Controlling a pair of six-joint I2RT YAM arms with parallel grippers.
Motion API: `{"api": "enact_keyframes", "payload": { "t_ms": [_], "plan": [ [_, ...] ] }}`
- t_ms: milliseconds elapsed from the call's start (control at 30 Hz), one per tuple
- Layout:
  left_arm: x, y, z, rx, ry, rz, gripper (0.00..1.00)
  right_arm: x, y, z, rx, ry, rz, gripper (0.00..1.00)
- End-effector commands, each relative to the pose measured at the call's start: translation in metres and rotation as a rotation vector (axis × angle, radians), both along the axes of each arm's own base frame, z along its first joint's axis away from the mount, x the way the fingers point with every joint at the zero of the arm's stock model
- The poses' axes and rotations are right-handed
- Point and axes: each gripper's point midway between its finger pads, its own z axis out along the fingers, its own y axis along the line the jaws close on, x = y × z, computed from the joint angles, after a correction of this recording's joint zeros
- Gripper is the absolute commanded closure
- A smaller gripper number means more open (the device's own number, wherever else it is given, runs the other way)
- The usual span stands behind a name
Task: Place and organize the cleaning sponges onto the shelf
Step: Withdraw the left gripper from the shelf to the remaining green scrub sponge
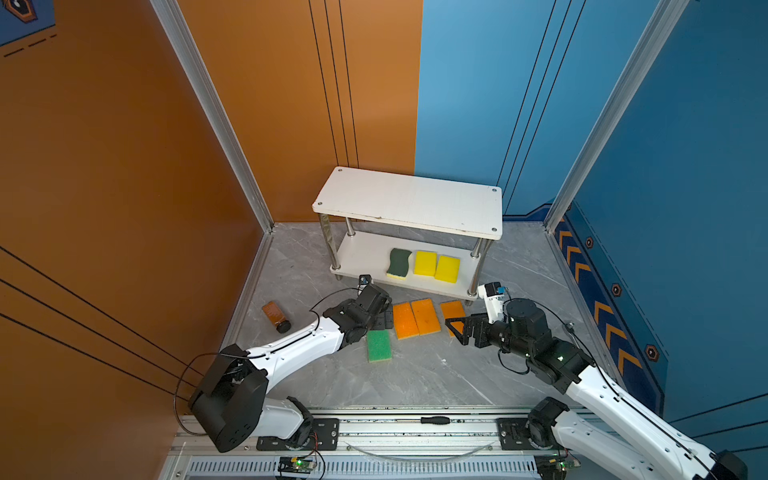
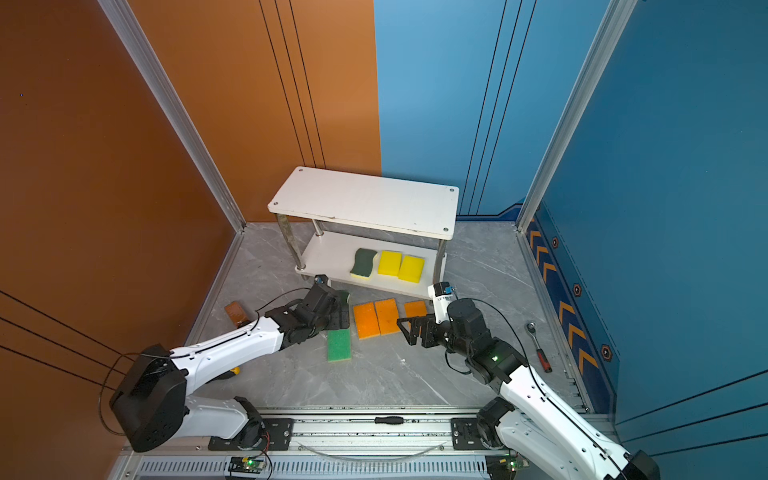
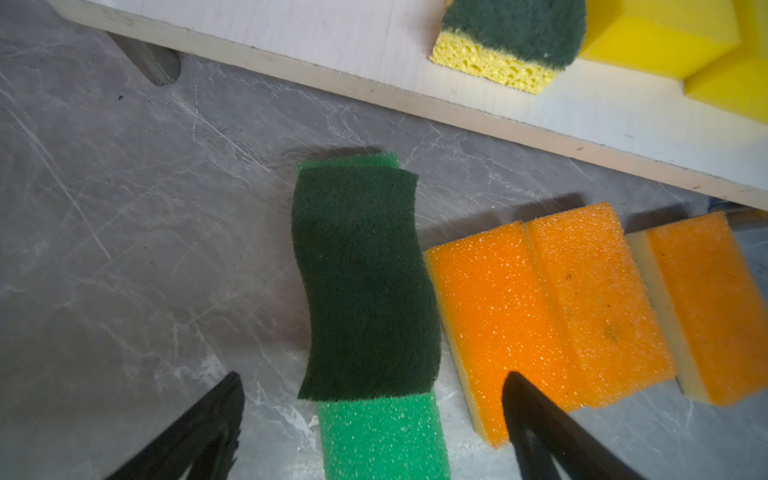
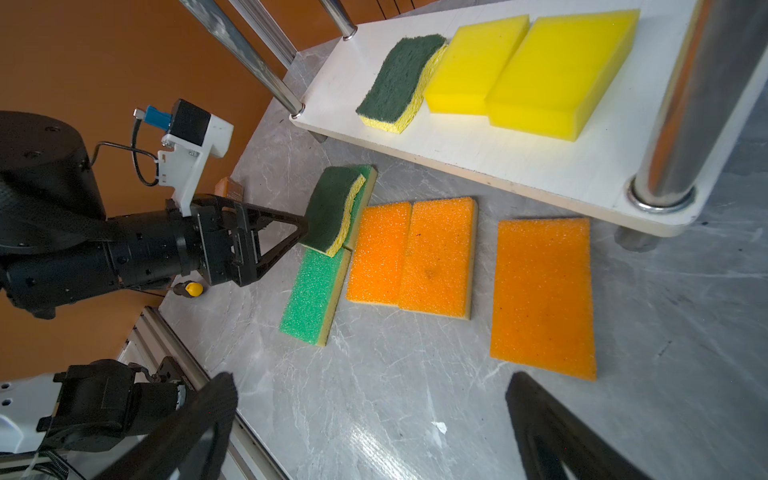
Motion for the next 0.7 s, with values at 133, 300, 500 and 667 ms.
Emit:
{"api": "enact_keyframes", "payload": {
  "t_ms": [133,300,500,667],
  "plan": [
    [-0.003,-0.005,0.001,0.002,-0.023,-0.006,0.02,0.005,0.014,0.005,0.039,0.008,0.029,0.00],
    [-0.004,-0.010,-0.002,0.002,-0.021,-0.015,0.03,0.005,0.015,0.003,0.036,0.009,0.029,0.00],
    [-0.002,-0.011,-0.004,0.003,-0.022,-0.008,0.03,0.004,0.014,0.002,0.033,0.009,0.027,0.00],
    [-0.002,-0.010,-0.006,0.011,-0.020,-0.001,0.03,0.004,0.013,0.002,0.029,0.007,0.023,0.00]
  ]
}}
